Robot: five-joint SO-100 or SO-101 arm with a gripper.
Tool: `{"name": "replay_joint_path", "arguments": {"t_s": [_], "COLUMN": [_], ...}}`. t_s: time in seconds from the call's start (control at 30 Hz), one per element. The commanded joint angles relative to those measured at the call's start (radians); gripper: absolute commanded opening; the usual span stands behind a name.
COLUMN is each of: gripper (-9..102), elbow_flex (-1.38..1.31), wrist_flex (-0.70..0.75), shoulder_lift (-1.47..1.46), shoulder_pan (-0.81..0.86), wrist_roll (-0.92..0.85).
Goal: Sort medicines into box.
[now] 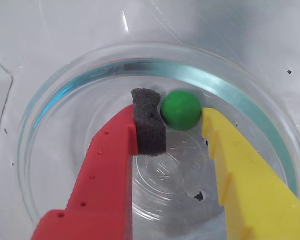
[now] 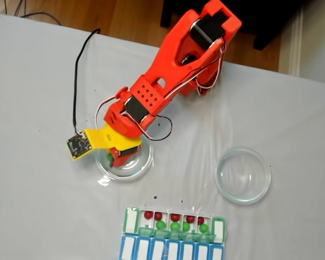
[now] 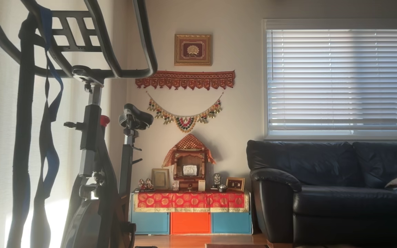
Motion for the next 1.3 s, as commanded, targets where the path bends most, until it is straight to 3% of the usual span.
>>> {"name": "replay_joint_path", "arguments": {"t_s": [0.0,0.57,1.27], "gripper": [14,9,1], "elbow_flex": [-0.029,-0.032,-0.064], "wrist_flex": [0.011,0.011,0.15], "shoulder_lift": [0.009,-0.005,0.025], "shoulder_pan": [0.031,0.032,0.026], "wrist_roll": [-0.014,-0.02,-0.015]}}
